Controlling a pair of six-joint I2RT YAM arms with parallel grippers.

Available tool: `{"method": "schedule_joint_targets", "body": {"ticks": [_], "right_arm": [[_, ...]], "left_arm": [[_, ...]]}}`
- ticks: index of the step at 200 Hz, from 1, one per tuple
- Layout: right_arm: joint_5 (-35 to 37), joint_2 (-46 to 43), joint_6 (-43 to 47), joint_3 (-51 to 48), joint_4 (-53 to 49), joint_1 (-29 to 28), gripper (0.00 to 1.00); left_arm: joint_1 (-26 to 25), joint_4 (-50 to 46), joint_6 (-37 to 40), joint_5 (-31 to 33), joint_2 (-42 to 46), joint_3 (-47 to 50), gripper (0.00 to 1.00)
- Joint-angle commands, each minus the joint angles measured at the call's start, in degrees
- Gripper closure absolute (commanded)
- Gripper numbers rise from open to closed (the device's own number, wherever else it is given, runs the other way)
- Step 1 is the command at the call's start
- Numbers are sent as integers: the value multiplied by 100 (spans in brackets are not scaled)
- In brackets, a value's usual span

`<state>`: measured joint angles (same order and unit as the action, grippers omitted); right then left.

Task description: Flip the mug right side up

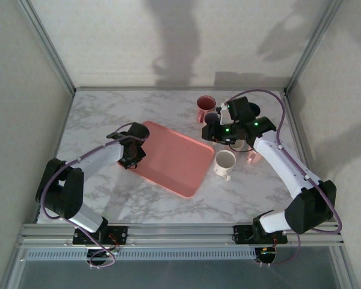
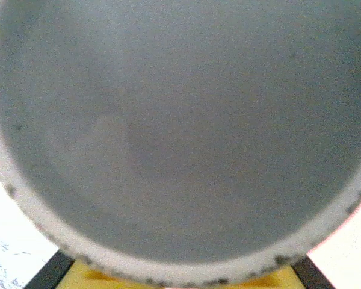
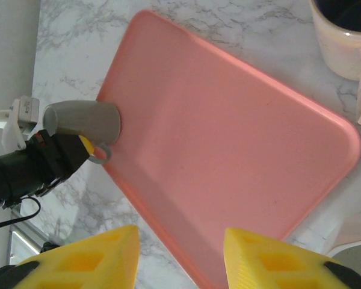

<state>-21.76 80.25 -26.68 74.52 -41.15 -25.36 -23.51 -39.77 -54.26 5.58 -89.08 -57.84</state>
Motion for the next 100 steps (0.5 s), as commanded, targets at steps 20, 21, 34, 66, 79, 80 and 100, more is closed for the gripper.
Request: {"method": "schedule_joint_targets", "body": {"ticks": [20, 21, 34, 66, 79, 80, 100], "right_arm": [[-180, -95, -178, -85, 133, 31, 58], [-184, -96, -183, -82, 133, 27, 58], [-243, -88, -210, -63, 150, 27, 58], [-464, -95, -327, -52, 280, 25, 58], [-533, -107, -385, -70, 349, 32, 58], [-533, -107, -385, -70, 349, 32, 58], [-646, -166, -485, -109, 472, 32, 58]], "left_arm": [[74, 21, 147, -270, 385, -541, 100], [74, 26, 145, -273, 393, -551, 100], [75, 83, 155, -377, 481, -664, 100], [74, 356, 203, -649, 747, -849, 100], [75, 563, 202, -808, 891, -860, 100], [74, 578, 204, -824, 905, -860, 100], [75, 966, 220, -1092, 1151, -843, 100]]}}
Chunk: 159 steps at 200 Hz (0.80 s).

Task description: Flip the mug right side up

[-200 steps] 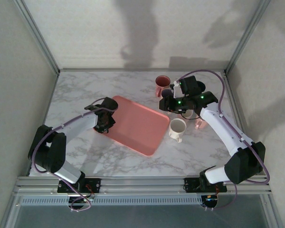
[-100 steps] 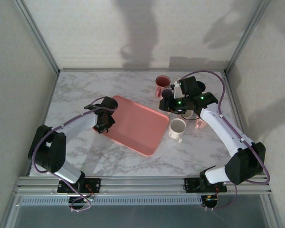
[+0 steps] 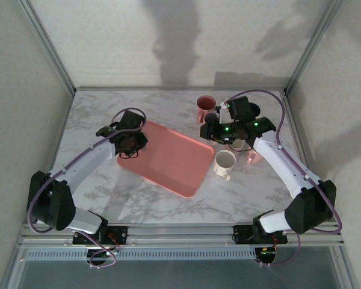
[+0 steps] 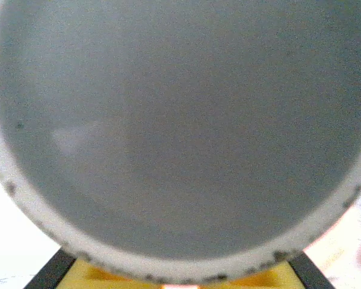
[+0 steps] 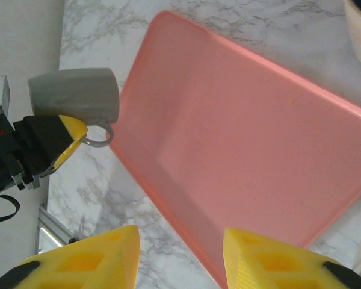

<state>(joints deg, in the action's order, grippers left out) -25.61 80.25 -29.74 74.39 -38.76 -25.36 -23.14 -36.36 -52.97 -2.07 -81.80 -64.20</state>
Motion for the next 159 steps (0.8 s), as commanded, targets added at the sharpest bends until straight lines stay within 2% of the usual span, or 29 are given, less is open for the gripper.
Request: {"method": "schedule_joint_targets", "body": {"ticks": [1, 81, 127, 159], "right_arm": [[-266, -167, -189, -98, 236, 32, 58], [-725, -451, -632, -336, 954, 38, 55], [-1498, -538, -1102, -493, 1776, 75, 54], [-1945, -546, -1436, -541, 2448, 75, 52]], "left_arm": [[38, 649, 97, -341, 443, -207, 100], [113, 2324, 203, -1247, 1278, 180, 100], [214, 4615, 29, -2220, 1789, 981, 100], [215, 5465, 23, -2639, 1881, 1199, 100]]}}
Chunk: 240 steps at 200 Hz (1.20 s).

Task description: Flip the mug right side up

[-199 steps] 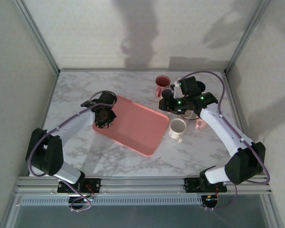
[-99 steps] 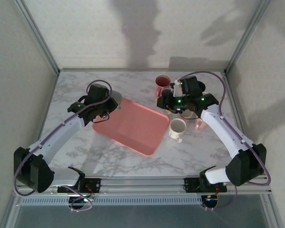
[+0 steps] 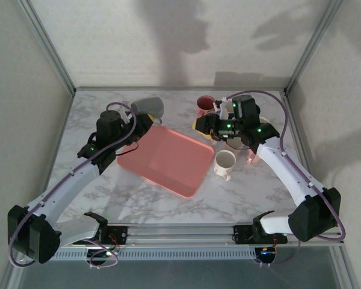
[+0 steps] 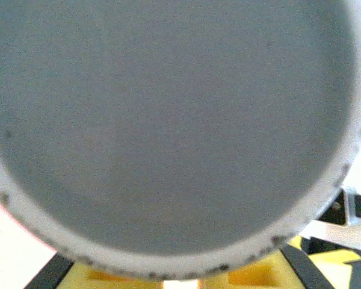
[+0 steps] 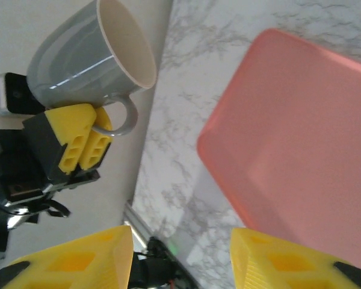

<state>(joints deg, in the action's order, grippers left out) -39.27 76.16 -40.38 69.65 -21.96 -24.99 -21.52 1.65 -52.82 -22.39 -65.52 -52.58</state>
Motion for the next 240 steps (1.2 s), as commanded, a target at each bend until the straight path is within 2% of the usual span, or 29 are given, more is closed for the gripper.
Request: {"method": "schedule_joint_targets", "body": {"ticks": [1, 40, 57, 95, 131, 188, 240], "right_arm": [[-603, -132, -382, -70, 787, 42, 52], [-1274, 72, -1404, -276, 2308, 44, 47], [-1394, 170, -1836, -355, 3020, 45, 39], [-1391, 358, -2375, -417, 3784, 22, 42], [-1496, 453, -2421, -373, 4177, -179, 44], [-1463, 592, -2395, -181, 4216, -446, 46], [-1393, 816, -2736, -163, 4749, -592, 50]], "left_arm": [[52, 1699, 8, -625, 251, 46, 100], [51, 2749, -124, -1241, 198, 248, 100], [43, 2976, -156, -1370, 172, 243, 100], [43, 3134, -144, -1585, 81, 101, 100], [33, 3234, -203, -1683, -24, 55, 100], [-52, 3394, -247, -1804, -187, -121, 100], [-137, 3465, -291, -1777, -207, -156, 100]]}}
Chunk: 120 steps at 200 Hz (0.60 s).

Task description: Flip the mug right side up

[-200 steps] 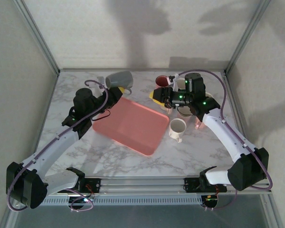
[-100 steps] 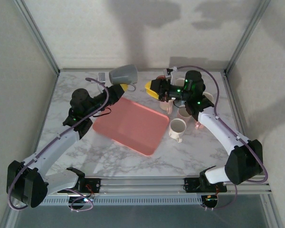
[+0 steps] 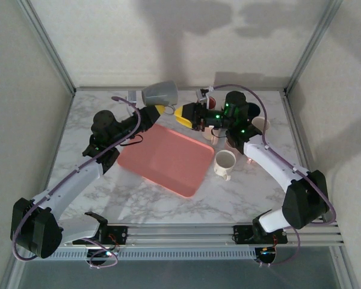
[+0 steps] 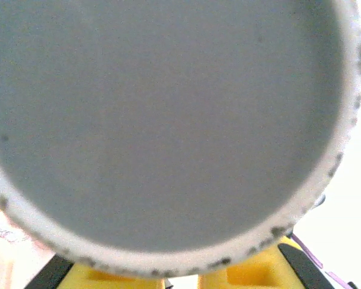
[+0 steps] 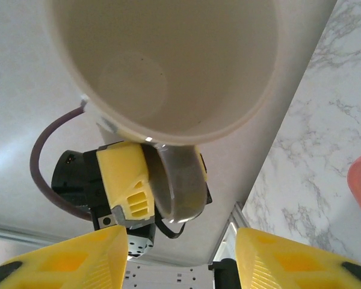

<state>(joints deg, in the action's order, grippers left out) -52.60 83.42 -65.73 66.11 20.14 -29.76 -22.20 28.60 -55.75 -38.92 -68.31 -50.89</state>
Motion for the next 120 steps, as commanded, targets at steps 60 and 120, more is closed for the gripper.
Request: {"method": "schedule_joint_targets", "body": {"ticks": [60, 120], "right_arm": [[192, 260, -551, 157, 1319, -265, 56], [585, 330, -982, 19, 1979, -276, 68]], "left_arm": [[-151, 778, -10, -125, -6, -347, 100], [-249, 1097, -151, -80, -50, -232, 100]]}}
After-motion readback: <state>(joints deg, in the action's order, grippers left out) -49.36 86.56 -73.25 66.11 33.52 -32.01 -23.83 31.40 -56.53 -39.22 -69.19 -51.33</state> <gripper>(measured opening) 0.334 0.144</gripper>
